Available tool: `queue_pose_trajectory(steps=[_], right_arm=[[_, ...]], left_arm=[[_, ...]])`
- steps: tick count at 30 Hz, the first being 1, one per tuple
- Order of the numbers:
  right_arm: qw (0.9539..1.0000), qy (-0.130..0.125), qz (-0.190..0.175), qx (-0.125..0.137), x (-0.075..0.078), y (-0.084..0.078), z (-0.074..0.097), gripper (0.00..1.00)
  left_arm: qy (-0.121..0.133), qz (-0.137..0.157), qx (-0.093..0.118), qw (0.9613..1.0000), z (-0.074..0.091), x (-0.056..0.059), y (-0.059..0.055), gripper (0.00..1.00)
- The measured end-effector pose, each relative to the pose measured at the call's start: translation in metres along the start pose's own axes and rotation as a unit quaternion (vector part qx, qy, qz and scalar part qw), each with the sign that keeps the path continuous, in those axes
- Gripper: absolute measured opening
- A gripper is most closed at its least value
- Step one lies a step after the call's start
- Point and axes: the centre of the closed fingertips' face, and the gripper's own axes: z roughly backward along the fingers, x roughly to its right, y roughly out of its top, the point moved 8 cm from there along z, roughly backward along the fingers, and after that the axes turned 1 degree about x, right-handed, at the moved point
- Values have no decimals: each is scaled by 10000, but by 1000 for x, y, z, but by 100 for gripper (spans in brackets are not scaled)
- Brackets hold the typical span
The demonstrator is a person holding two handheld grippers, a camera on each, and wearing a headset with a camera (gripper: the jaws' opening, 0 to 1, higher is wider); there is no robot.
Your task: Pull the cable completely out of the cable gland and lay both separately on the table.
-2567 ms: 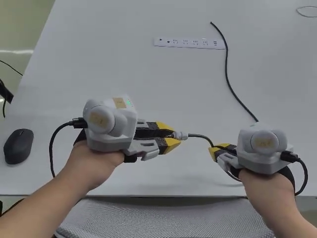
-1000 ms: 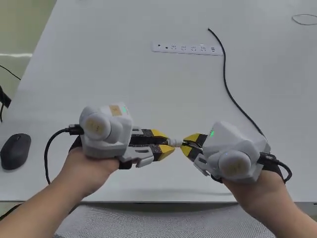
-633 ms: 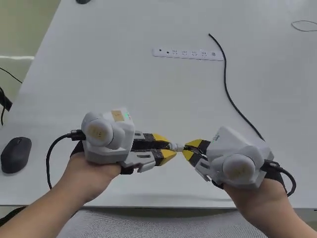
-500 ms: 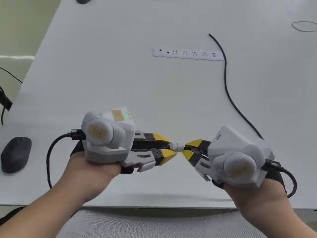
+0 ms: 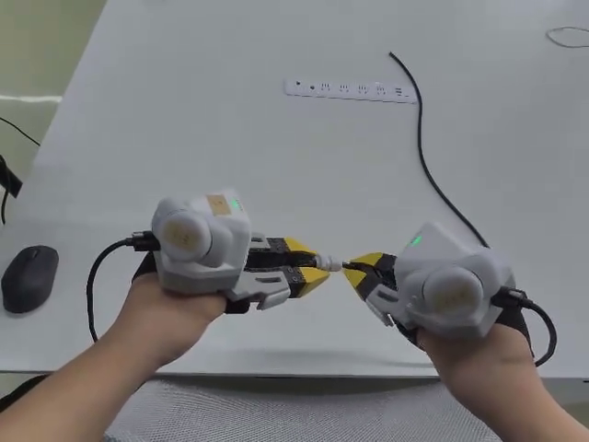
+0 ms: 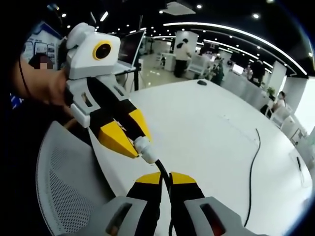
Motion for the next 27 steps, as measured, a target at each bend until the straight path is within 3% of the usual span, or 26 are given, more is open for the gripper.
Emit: queue_pose_trajectory(steps=[6,15,19,22,24,27], right_arm=[[9988,-92,-466,-82,10,-13,-1,0],[9920,-355,-1186,-260,33,-41,0,0],[9831,-461,-1740,-336,39,-55,-1,0],[9680,-460,-2448,-298,41,-65,-3,0],[9665,-487,-2496,-359,42,-70,-5,0],[9587,-590,-2750,-424,43,-79,-6,0]], left_arm=[[37,37,37,10000,0,0,2,15],[80,110,105,9999,1,-1,4,15],[73,108,112,9999,0,-1,4,15],[57,90,106,9999,0,0,4,15],[47,73,95,9999,-1,1,3,15],[56,82,110,9999,-1,1,3,15]])
